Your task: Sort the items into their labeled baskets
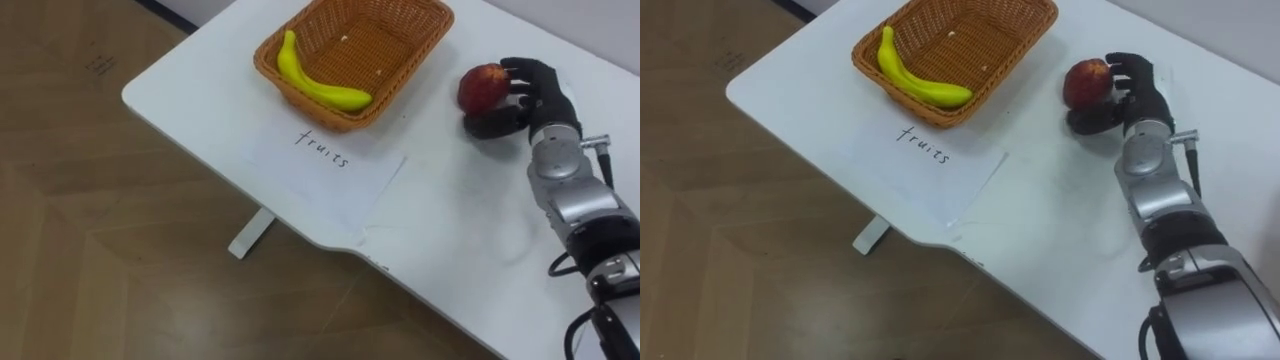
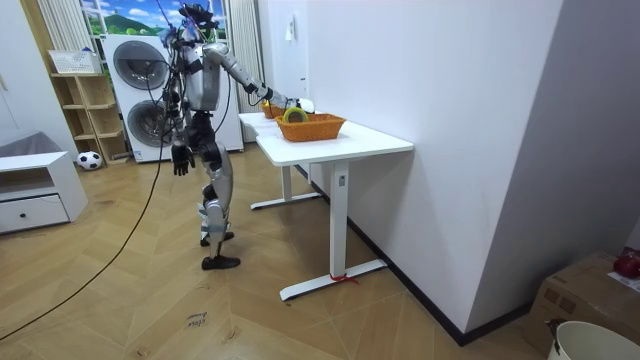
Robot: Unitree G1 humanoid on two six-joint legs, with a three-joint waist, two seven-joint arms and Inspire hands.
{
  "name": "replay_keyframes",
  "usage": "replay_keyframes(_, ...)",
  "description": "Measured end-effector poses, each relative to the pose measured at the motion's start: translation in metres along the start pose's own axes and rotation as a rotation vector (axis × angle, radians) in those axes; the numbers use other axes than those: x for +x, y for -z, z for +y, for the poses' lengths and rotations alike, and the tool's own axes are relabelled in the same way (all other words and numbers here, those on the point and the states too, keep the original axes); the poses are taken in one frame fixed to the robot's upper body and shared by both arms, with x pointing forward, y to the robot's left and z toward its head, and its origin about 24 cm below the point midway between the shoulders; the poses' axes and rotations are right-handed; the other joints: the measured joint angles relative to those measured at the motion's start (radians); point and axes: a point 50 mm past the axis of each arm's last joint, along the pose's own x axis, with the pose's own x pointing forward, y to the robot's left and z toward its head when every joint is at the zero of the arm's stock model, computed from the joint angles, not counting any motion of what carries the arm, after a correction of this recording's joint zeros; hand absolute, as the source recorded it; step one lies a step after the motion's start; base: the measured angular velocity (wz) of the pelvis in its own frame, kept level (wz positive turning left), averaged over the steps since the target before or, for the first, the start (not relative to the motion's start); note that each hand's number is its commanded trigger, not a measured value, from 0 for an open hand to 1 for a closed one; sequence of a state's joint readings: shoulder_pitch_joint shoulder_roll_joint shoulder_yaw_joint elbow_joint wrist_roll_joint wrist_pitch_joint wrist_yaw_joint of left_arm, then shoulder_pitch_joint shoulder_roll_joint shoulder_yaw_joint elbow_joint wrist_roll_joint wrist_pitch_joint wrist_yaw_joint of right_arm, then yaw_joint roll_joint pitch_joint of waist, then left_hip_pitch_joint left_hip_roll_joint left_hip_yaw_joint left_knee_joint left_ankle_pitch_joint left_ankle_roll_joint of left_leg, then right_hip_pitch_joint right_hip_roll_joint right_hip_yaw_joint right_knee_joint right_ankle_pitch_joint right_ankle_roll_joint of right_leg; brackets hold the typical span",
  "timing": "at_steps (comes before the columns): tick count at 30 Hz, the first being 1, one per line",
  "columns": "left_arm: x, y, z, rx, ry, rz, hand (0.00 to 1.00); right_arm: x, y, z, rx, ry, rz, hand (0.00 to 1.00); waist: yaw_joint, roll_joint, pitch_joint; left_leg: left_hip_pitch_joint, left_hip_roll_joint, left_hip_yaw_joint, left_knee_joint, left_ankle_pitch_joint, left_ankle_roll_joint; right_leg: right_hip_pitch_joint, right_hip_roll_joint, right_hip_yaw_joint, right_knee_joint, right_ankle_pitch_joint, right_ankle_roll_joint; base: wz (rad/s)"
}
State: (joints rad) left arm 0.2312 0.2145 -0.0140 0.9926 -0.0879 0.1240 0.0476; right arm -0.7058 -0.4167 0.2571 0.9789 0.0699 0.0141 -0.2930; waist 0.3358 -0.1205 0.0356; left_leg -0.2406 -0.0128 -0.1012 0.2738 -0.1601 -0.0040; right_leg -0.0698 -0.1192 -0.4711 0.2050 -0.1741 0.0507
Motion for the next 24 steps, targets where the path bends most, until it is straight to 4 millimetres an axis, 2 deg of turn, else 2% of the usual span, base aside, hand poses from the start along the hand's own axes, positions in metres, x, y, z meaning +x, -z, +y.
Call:
replay_keyframes(10, 0.001, -0.003, 0.003, 0.005, -0.01, -0.007, 0.0, 0.0, -0.001, -0.001, -0.007, 0.008, -0.005, 1.0, 0.0, -0.002, 0.0002, 0.001, 0.001, 0.009, -0.001, 0.0, 0.0, -0.003, -0.001, 0.001, 0.0, 0.0, 0.0, -0.01)
replay_keyframes(15, 0.001, -0.002, 0.006, 0.006, -0.017, -0.002, 0.0, -0.001, -0.002, 0.003, -0.021, -0.016, -0.011, 1.0, 0.001, -0.013, 0.0039, 0.003, 0.002, 0.012, 0.0, 0.0, 0.0, -0.002, -0.001, 0.001, 0.0, 0.0, 0.0, -0.02)
replay_keyframes(24, 0.001, 0.007, 0.014, 0.011, -0.037, 0.039, 0.0, -0.001, -0.001, 0.005, -0.028, -0.042, -0.005, 1.0, 0.004, -0.024, 0.0013, 0.001, 0.002, 0.011, 0.002, 0.0, 0.0, -0.001, 0.0, -0.002, 0.001, 0.0, 0.0, 0.0)
